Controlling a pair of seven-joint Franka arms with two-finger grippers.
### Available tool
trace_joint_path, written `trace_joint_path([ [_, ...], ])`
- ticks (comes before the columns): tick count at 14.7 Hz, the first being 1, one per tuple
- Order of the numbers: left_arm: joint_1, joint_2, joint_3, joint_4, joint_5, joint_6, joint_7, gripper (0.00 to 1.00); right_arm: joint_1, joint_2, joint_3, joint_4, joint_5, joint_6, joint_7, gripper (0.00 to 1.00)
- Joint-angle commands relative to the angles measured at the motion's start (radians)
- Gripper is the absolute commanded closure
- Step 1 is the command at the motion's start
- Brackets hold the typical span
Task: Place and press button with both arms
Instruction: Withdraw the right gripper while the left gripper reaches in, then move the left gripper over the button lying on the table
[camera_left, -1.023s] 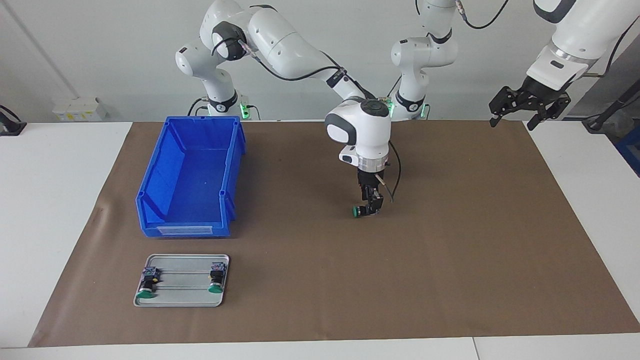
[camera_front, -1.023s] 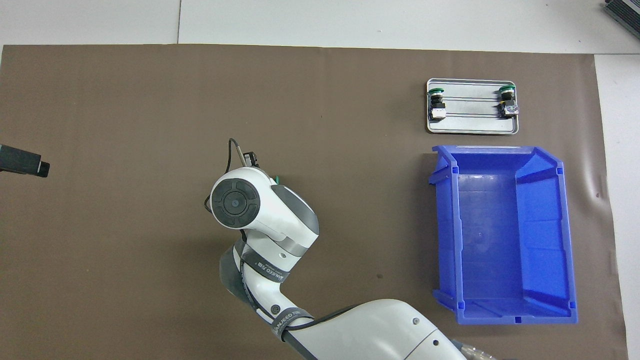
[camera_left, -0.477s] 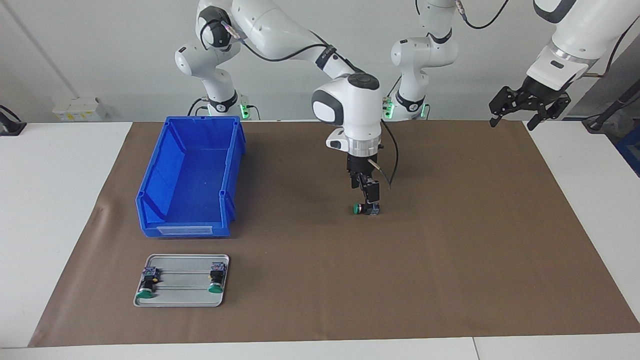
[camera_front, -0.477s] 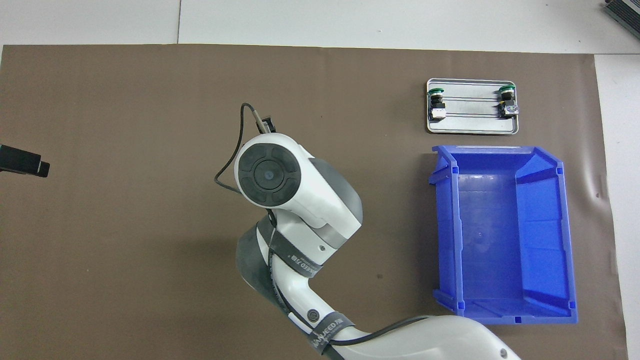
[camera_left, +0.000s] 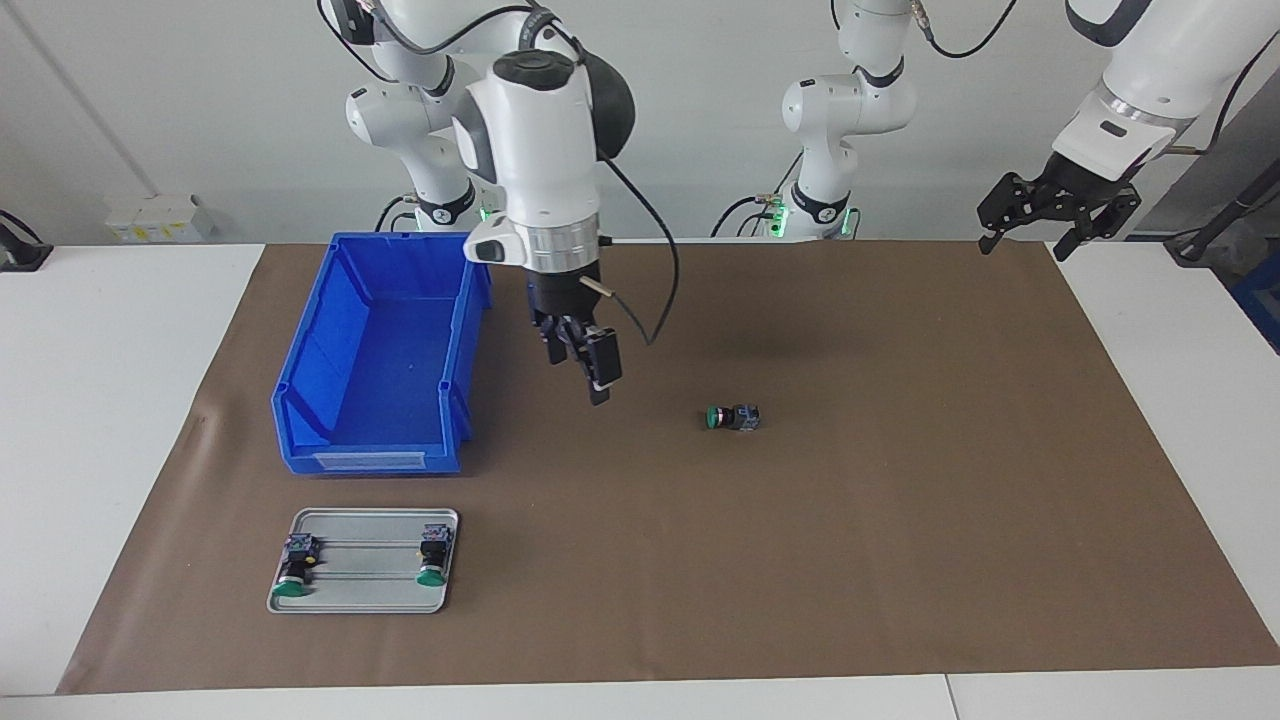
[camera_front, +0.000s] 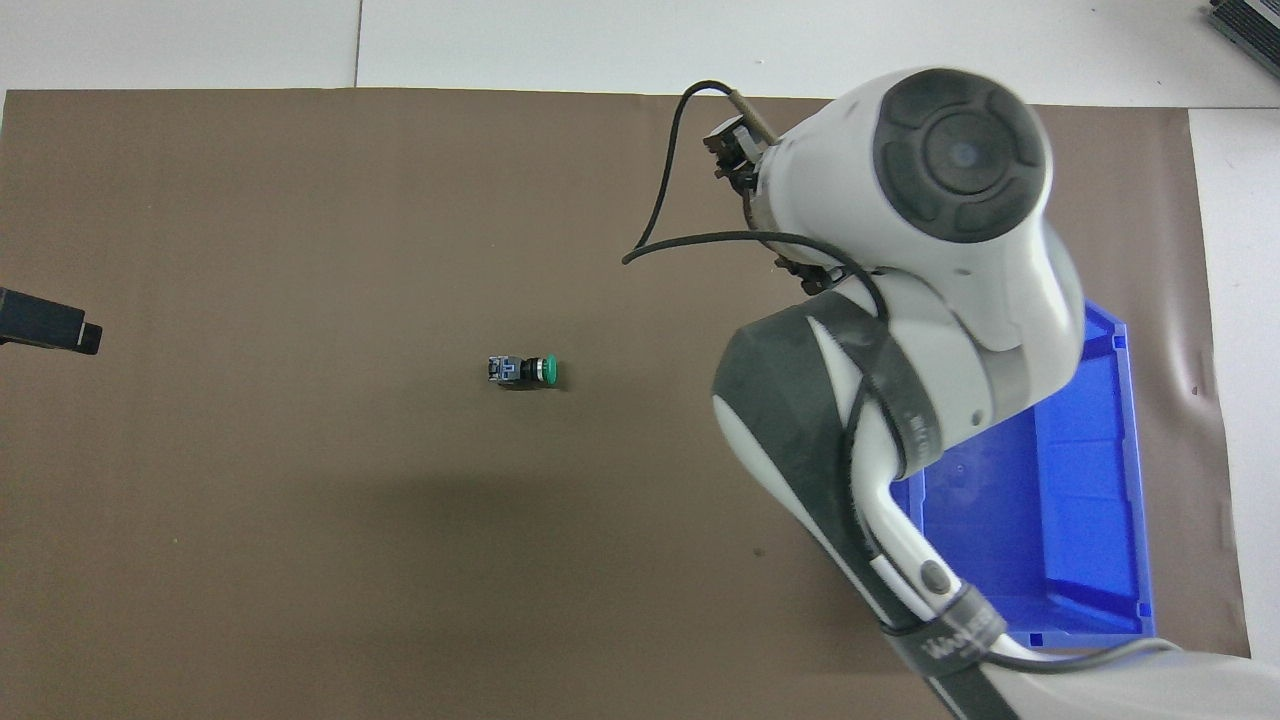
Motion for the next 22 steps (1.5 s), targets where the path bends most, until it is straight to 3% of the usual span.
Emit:
trace_joint_path([
  [1,-0.02,-0.026,-0.005,-0.03,0.016,0.006,-0.006,0.0,-0.128,-0.085,0.017,-0.047,0.063,-0.063,-0.273,0.0],
  [7,-0.101,-0.04,-0.009,-0.087,0.016,0.161,0.109,0.04,-0.303,-0.191,0.01,-0.045,0.055,-0.302,-0.85,0.0],
  [12,-0.23,-0.078,-0.014,-0.2,0.005,0.301,0.261,0.04,-0.358,-0.283,0.007,-0.063,0.051,-0.45,-1.102,0.0],
  [14,-0.284,-0.098,-0.014,-0.259,-0.016,0.325,0.415,0.06,-0.36,-0.337,0.005,-0.161,0.049,-0.456,-1.116,0.0],
  [18,-0.339,-0.089,-0.014,-0.323,-0.108,0.377,0.611,0.08,-0.363,-0.374,0.005,-0.234,0.049,-0.442,-1.133,0.0],
  [20,-0.379,-0.083,-0.014,-0.365,-0.11,0.402,0.683,0.21,-0.37,-0.406,0.004,-0.287,0.049,-0.45,-1.142,0.0],
  [22,-0.426,-0.077,-0.014,-0.441,-0.11,0.484,0.702,0.2,-0.37,-0.397,0.002,-0.274,0.031,-0.446,-1.194,0.0],
])
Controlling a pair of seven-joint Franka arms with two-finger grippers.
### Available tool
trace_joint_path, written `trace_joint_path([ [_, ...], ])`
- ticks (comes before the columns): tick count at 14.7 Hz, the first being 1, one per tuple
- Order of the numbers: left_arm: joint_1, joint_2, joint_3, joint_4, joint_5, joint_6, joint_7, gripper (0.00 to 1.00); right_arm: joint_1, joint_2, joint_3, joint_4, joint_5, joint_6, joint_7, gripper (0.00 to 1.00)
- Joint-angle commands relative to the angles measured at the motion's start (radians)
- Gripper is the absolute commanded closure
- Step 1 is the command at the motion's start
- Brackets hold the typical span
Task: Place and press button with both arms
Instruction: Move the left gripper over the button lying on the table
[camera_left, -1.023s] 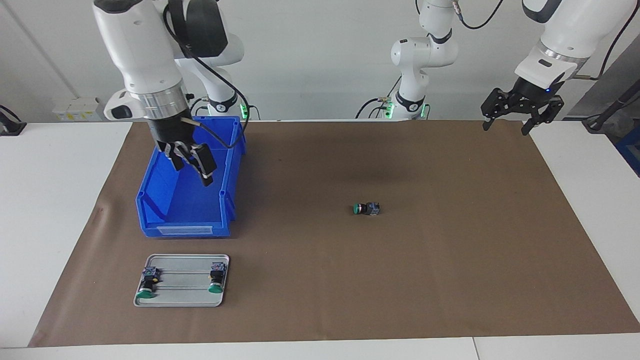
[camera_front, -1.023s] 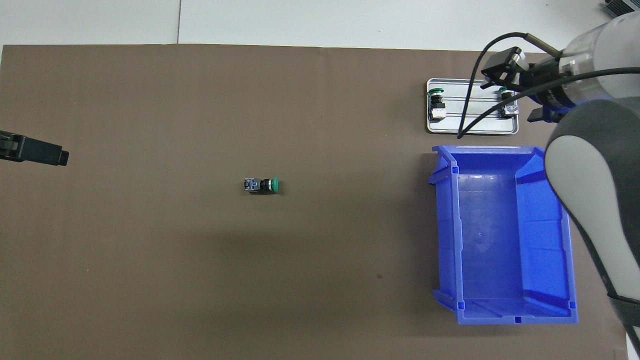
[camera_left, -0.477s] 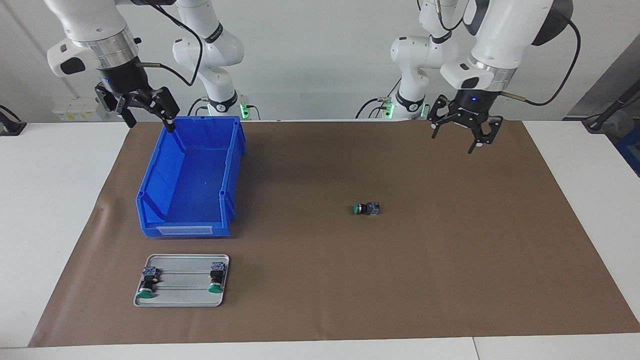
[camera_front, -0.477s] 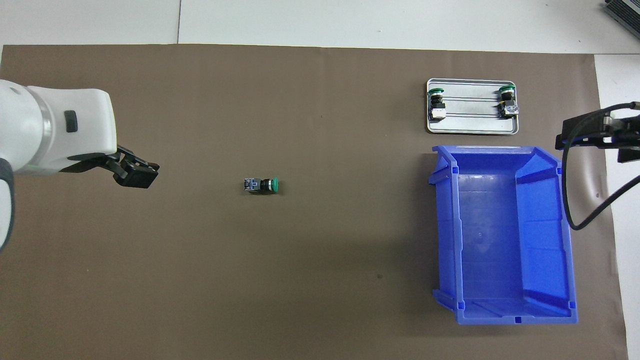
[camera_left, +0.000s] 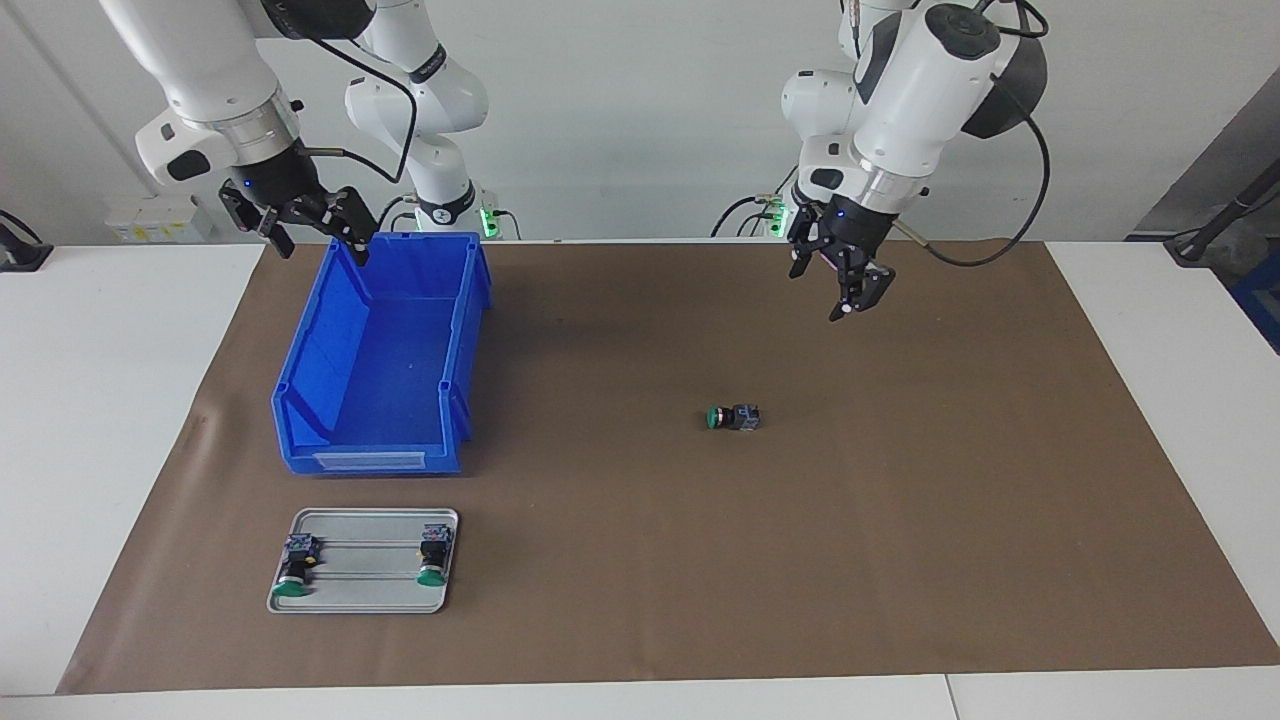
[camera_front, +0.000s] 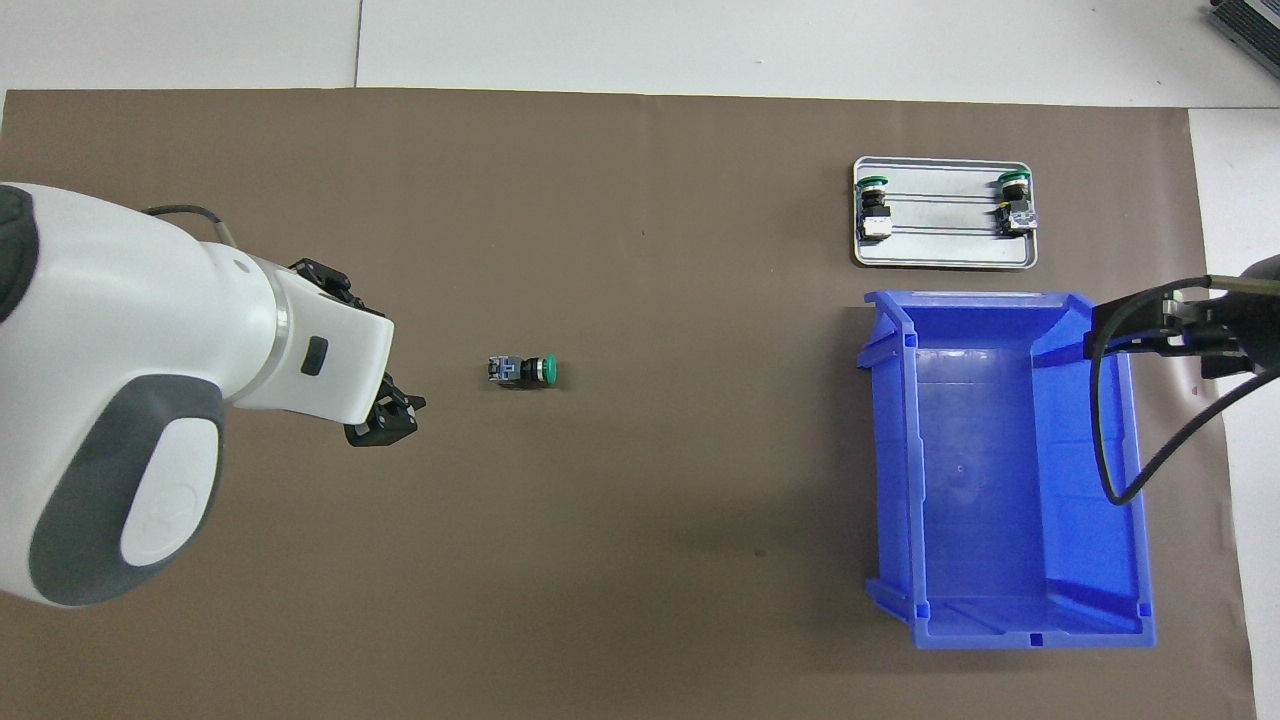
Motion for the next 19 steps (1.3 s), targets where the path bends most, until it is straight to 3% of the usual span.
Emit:
trace_joint_path([
  [1,-0.087,-0.006,0.02,-0.127,-0.01,0.15,0.042,0.18,-0.018,-0.027,0.006,-0.019,-0.038,0.012,-0.09,0.0],
  [3,-0.121,0.066,0.018,-0.133,-0.01,0.22,0.041,0.1,-0.007,-0.013,0.006,0.012,-0.058,-0.012,-0.1,0.0],
  [7,-0.153,0.166,0.02,-0.144,-0.009,0.336,0.041,0.1,-0.007,-0.049,0.006,-0.06,-0.047,-0.003,-0.072,0.0],
  [14,-0.191,0.344,0.024,-0.129,0.051,0.449,0.035,0.11,-0.006,-0.039,0.018,-0.049,-0.044,0.032,-0.046,0.0],
  [19,-0.19,0.43,0.026,-0.081,0.053,0.501,0.033,0.11,-0.024,0.006,0.018,0.046,-0.044,-0.069,-0.081,0.0],
])
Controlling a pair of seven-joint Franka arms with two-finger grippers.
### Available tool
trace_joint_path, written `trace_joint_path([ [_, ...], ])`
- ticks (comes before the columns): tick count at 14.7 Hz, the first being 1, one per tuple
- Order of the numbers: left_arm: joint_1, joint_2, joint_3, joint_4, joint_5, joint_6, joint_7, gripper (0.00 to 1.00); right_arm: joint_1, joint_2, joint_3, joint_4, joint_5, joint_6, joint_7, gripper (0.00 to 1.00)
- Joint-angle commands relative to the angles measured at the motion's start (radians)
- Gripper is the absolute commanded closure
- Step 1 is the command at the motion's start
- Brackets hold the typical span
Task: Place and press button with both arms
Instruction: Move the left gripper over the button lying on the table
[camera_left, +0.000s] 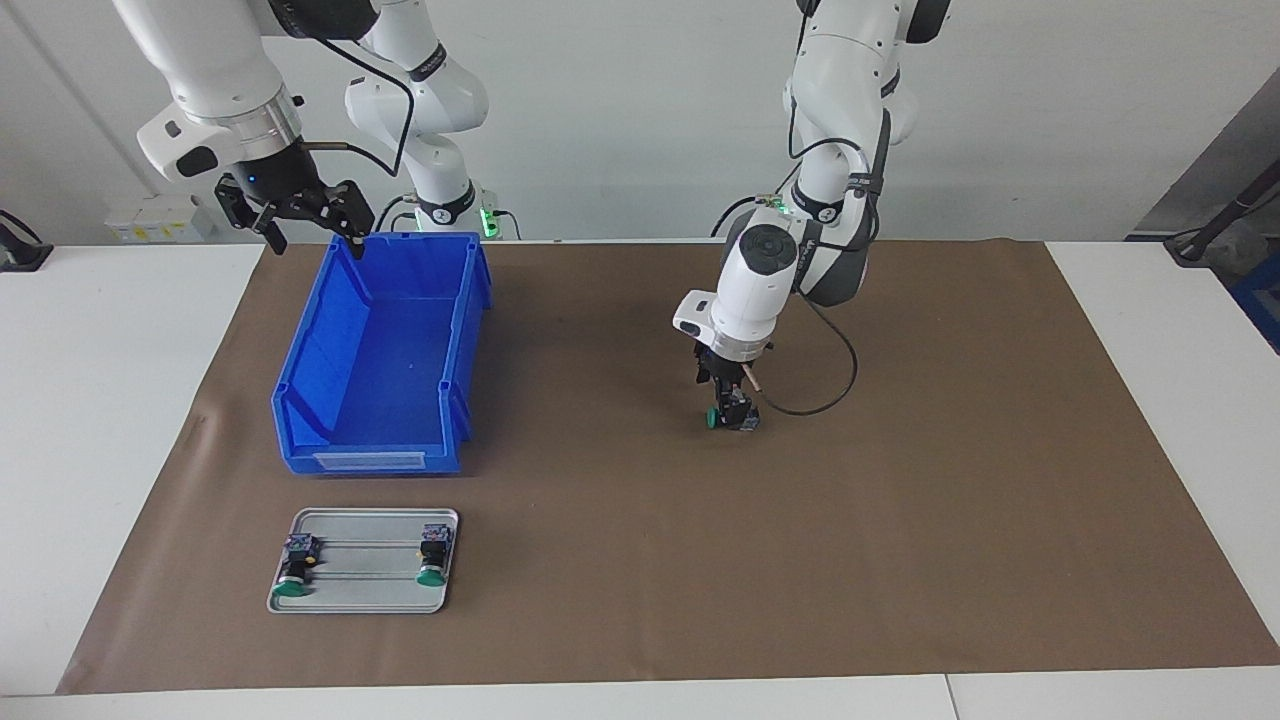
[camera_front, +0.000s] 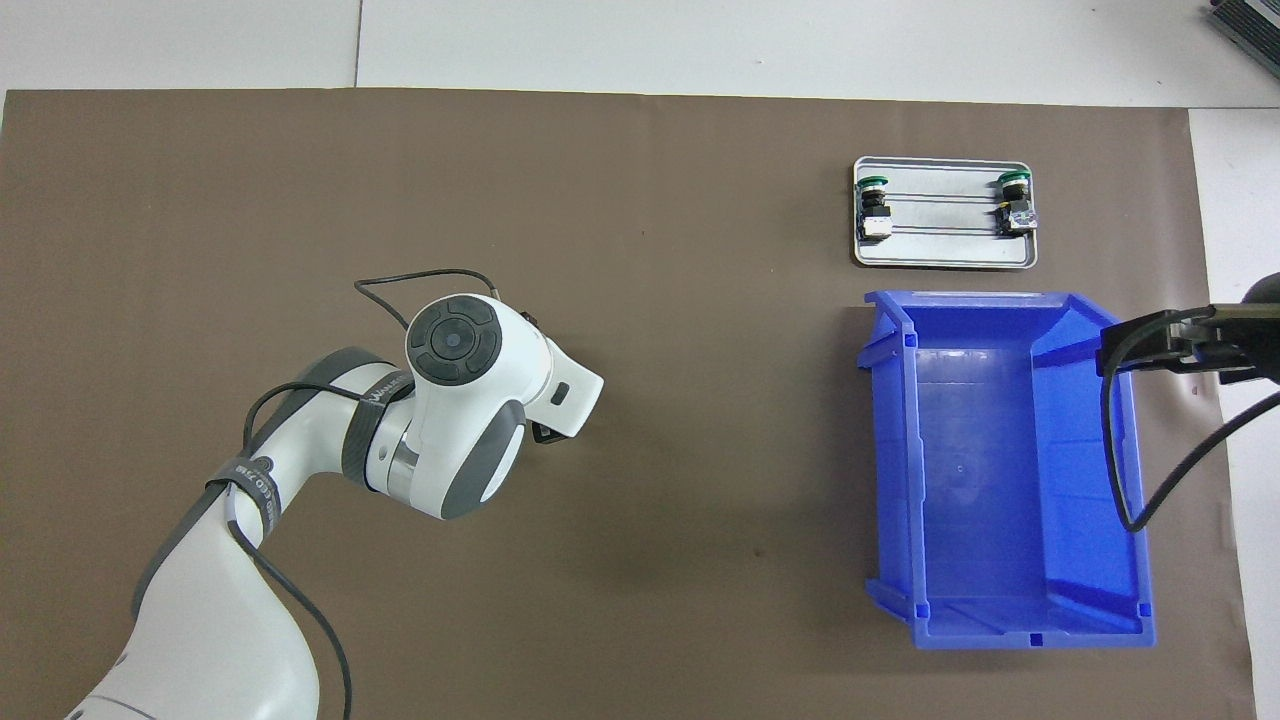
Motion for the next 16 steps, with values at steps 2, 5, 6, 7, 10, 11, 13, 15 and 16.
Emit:
trace_joint_path([
  [2,-0.022,0.042,0.022,0.033,0.016,0.029,0.008,0.11,-0.025,0.025,0.009,0.052,-0.002,-0.076,-0.023,0.0],
  [5,-0.022,0.046,0.022,0.035,0.02,0.034,0.008,0.11,-0.029,0.031,-0.002,0.055,0.024,-0.092,-0.022,0.0],
  [6,-0.022,0.046,0.022,0.033,0.026,0.034,0.008,0.14,-0.037,0.031,-0.004,0.053,0.029,-0.083,-0.02,0.0],
  [7,-0.022,0.046,0.022,0.035,0.042,0.032,0.007,0.21,-0.037,0.031,-0.004,0.052,0.029,-0.069,-0.016,0.0],
  [10,-0.022,0.046,0.023,0.041,0.054,0.04,0.007,0.62,-0.032,0.023,-0.004,0.023,0.027,-0.03,-0.006,0.0],
  [11,-0.022,0.046,0.023,0.042,0.056,0.045,0.007,0.69,-0.034,0.019,-0.004,0.02,0.026,-0.032,-0.006,0.0],
  [13,-0.02,0.05,0.023,0.042,0.056,0.051,0.007,0.97,-0.032,0.017,-0.004,0.02,0.027,-0.032,-0.011,0.0],
  [15,-0.019,0.051,0.025,0.061,0.054,0.049,0.004,1.0,-0.026,0.014,-0.002,0.02,0.026,-0.033,-0.016,0.0],
  [16,-0.017,0.053,0.025,0.079,0.054,0.045,0.002,1.0,-0.031,0.014,-0.002,0.021,0.026,-0.032,-0.019,0.0],
])
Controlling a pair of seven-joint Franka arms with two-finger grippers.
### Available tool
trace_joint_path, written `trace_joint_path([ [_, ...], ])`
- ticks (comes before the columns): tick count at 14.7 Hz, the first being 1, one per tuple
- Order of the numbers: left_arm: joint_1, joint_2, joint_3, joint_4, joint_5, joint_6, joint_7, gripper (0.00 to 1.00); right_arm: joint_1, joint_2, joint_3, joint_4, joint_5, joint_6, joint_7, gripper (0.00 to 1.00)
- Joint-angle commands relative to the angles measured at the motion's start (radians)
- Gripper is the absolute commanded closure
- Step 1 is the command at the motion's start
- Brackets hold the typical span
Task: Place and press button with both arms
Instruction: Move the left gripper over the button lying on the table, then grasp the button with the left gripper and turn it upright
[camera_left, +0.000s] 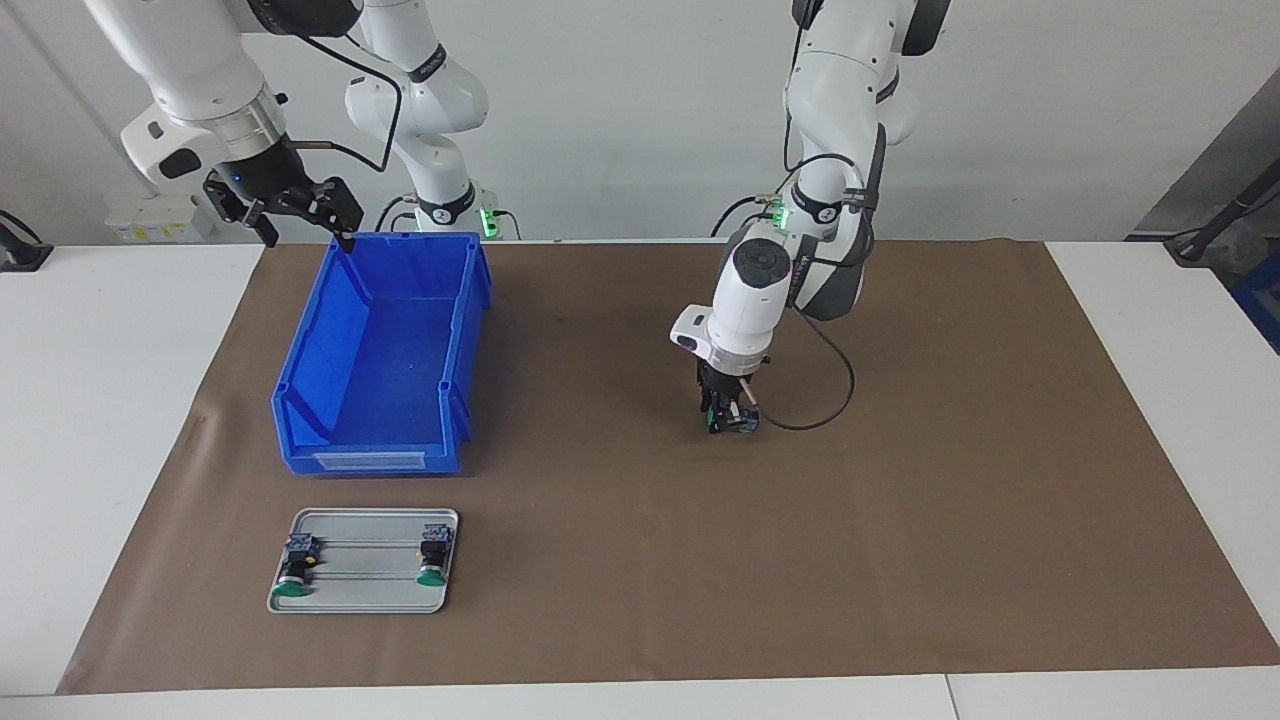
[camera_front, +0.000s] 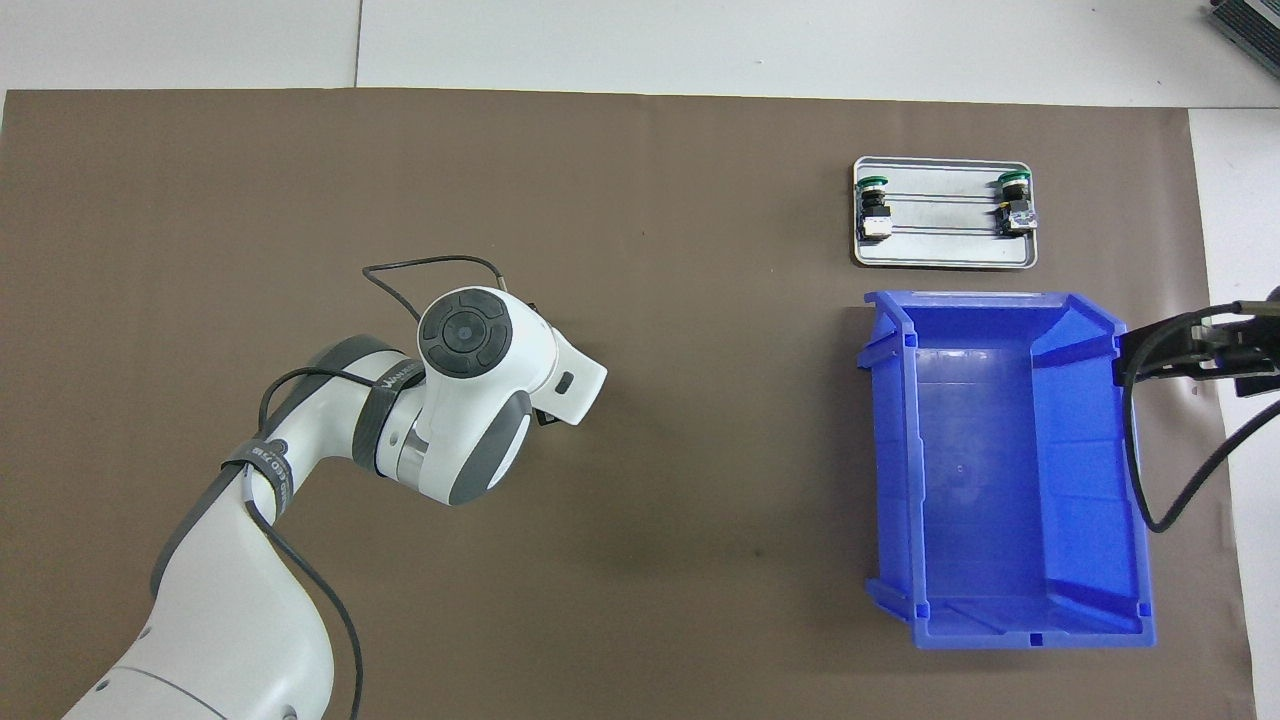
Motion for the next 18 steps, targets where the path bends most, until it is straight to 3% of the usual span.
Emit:
trace_joint_path([
  [1,-0.017,0.025,0.02,0.068,0.015,0.001,-0.018,1.0,-0.016,-0.007,0.006,-0.006,0.017,0.019,-0.015,0.0],
  [6,-0.002,-0.047,0.017,0.074,0.009,-0.094,-0.061,1.0,-0.015,-0.007,0.006,-0.006,0.017,0.016,-0.017,0.0],
  [10,0.076,-0.107,0.009,0.033,-0.031,-0.151,-0.035,1.0,-0.012,-0.007,0.008,-0.006,0.015,0.011,-0.018,0.0],
  [18,0.241,-0.184,0.012,-0.114,-0.447,-0.171,0.293,1.0,-0.006,-0.007,0.008,-0.006,0.017,0.011,-0.018,0.0],
])
